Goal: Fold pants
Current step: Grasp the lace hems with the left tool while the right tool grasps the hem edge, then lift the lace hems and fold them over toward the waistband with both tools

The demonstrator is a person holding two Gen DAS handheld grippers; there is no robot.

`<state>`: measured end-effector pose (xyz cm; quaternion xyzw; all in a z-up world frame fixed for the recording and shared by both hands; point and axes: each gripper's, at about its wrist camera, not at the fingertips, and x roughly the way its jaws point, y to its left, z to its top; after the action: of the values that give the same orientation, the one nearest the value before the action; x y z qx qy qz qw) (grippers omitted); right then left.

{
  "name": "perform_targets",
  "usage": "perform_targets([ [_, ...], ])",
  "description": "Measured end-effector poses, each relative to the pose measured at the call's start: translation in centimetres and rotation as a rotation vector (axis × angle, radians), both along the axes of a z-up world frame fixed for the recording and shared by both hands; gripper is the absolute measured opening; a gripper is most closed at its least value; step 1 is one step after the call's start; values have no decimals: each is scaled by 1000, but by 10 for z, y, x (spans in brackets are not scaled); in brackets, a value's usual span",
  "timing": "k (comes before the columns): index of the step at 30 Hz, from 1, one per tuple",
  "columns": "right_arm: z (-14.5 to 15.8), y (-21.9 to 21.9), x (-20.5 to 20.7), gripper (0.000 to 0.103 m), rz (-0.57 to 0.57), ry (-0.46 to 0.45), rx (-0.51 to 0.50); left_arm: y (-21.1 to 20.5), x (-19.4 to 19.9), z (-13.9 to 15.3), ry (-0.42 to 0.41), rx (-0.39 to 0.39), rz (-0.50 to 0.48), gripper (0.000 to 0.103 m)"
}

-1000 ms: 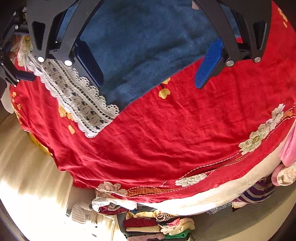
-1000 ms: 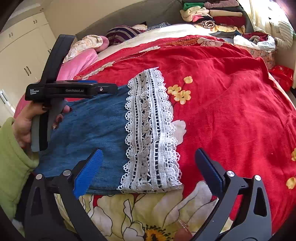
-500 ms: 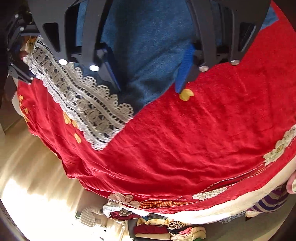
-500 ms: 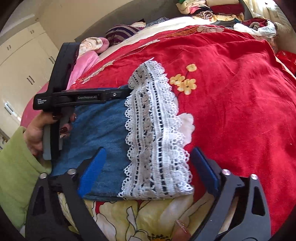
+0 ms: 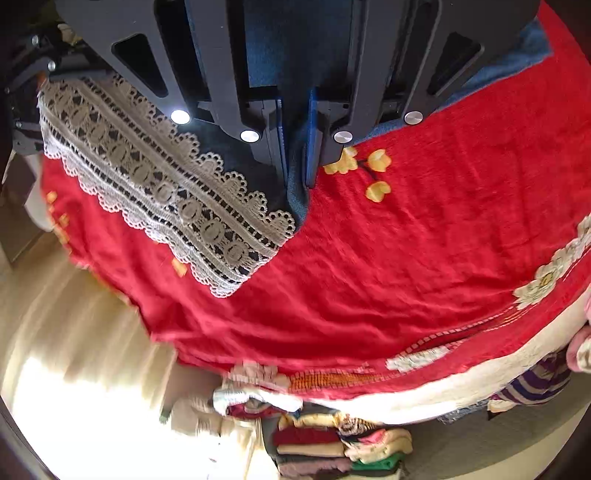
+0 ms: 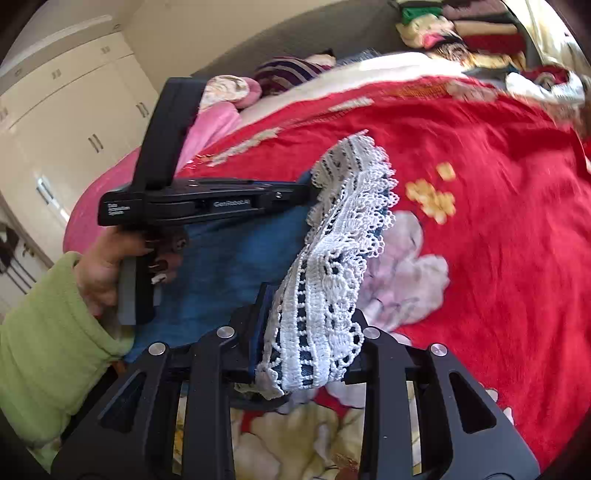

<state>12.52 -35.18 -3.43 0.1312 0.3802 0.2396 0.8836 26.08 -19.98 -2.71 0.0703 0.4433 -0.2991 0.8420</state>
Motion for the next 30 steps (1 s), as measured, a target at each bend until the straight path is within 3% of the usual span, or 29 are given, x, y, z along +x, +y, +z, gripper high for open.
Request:
perform_targets([
  [6,39,38,-15,22,109,-114,-20,50,-12,35,-25,-126,59,8],
  [10,54,80,-24,22,215,-162,-49,92,-26,43,-37,-177,118,8],
  [15,37,139,-29,22,328,-150,-144,154,-41,26,10,-202,248,11],
  [16,31,150,-31,22,346,-141,-171,172,-43,22,32,-235,296,11],
  [19,17,180,-42,22,406,-143,-264,220,-52,18,55,-325,421,25],
  [21,15,195,-49,23,445,-156,-308,243,-57,18,46,-386,465,28],
  [26,15,220,-60,26,485,-211,-412,290,-71,3,79,-625,521,40],
  [28,13,231,-64,28,503,-218,-426,298,-72,-7,117,-684,541,43],
  [30,8,240,-64,37,524,-212,-435,297,-70,-13,131,-667,560,44],
])
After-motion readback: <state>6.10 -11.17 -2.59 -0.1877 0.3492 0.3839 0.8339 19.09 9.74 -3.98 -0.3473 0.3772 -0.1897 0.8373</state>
